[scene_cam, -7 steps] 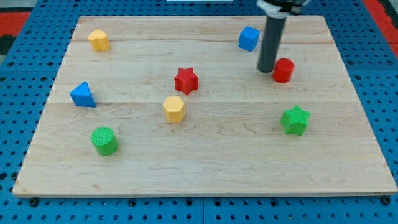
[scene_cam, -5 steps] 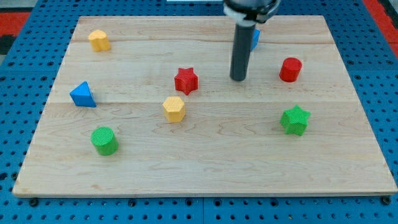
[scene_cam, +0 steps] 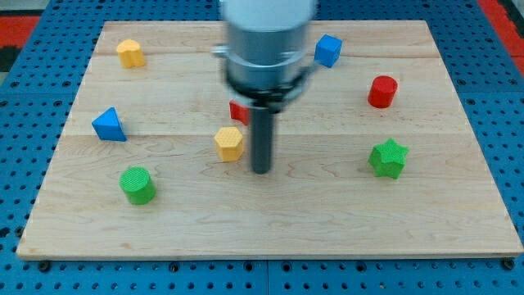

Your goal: Slide yellow hexagon up towards top

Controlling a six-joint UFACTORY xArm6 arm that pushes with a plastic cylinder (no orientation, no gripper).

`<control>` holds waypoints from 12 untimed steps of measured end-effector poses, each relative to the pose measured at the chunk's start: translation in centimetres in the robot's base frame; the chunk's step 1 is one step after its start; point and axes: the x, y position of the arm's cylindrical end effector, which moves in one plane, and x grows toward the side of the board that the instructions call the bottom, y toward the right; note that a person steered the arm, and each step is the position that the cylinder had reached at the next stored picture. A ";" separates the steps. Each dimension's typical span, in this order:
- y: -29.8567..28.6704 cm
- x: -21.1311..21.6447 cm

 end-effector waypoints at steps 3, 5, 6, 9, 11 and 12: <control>-0.2 -7.5; -3.1 -12.0; -4.2 -10.2; -5.2 -17.5; -6.4 -15.9; -7.3 -18.2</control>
